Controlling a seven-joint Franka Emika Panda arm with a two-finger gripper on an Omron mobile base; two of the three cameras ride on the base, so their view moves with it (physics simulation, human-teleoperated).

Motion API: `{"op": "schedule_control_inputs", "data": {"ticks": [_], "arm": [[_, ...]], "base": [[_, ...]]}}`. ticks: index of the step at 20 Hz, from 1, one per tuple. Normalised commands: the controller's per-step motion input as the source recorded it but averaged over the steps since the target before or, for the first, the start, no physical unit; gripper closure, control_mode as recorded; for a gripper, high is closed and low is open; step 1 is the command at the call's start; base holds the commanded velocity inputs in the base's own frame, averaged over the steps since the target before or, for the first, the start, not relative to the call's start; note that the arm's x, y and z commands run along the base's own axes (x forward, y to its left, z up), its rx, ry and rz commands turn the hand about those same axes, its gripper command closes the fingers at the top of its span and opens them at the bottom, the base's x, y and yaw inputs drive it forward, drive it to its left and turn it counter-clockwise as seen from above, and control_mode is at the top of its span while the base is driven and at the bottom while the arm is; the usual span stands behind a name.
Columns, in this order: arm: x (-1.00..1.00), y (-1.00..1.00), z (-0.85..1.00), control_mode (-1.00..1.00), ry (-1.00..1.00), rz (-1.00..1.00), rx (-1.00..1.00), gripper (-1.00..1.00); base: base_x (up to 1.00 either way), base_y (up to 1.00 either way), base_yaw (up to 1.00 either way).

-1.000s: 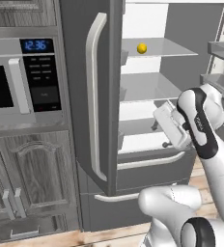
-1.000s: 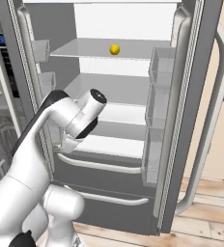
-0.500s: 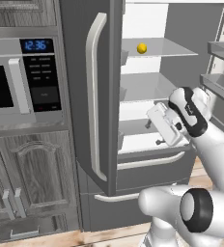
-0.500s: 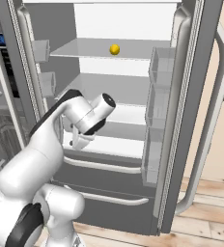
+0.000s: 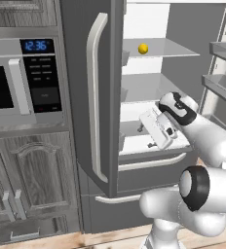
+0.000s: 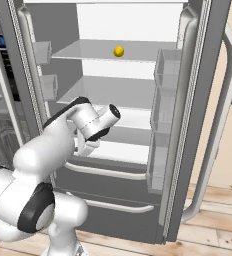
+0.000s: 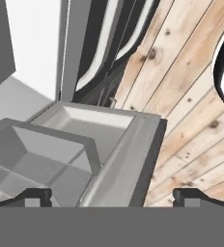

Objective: Retrieve a lemon from the fridge and place it on the cutting board with the fish.

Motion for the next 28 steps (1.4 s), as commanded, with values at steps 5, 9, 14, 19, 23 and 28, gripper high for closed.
{"op": "schedule_control_inputs", "data": {"ticks": [5, 9, 14, 19, 23, 28], "arm": [[0.46, 0.3, -0.21, -1.0, 0.0, 0.03, 0.02, -1.0], [0.45, 0.28, -0.13, -1.0, 0.0, 0.0, 0.03, -1.0], [0.26, 0.25, -0.08, -1.0, 0.0, 0.0, 0.1, -1.0], [0.01, 0.38, -0.09, -1.0, 0.0, 0.0, 0.12, -1.0], [0.0, 0.41, -0.06, -1.0, 0.0, 0.0, 0.1, -1.0], [-0.03, 0.61, -0.01, -1.0, 0.0, 0.03, 0.08, -1.0]], "base": [[0.0, 0.0, 0.0], [0.0, 0.0, 0.0], [0.0, 0.0, 0.0], [0.0, 0.0, 0.0], [0.0, 0.0, 0.0], [0.0, 0.0, 0.0]]}}
